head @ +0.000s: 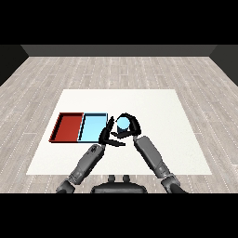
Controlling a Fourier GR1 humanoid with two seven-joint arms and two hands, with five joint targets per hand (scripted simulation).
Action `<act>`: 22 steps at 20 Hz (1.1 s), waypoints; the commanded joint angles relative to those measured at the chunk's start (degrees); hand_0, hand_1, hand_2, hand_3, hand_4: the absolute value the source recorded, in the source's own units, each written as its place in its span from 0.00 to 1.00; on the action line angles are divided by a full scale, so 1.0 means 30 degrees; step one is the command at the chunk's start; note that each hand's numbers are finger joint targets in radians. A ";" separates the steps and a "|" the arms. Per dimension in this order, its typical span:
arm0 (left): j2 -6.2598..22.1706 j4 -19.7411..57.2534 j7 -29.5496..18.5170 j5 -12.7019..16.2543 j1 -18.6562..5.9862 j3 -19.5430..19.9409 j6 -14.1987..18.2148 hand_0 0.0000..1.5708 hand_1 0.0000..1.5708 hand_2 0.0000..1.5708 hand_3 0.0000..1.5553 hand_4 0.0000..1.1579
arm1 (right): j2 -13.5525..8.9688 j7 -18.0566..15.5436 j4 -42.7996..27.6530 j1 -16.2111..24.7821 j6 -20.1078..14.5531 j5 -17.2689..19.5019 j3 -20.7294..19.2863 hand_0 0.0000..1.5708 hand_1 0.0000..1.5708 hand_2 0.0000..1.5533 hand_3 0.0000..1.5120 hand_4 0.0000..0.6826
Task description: Pick the blue can and put it in the blue box
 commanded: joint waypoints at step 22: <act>0.0013 0.1396 0.0348 -0.2146 -0.2195 -0.2266 0.3981 0.20 0.20 0.31 0.21 0.16 | 0.0005 -0.1192 0.1076 -0.1483 -0.3338 -0.2274 0.5664 0.93 0.93 0.94 0.92 0.87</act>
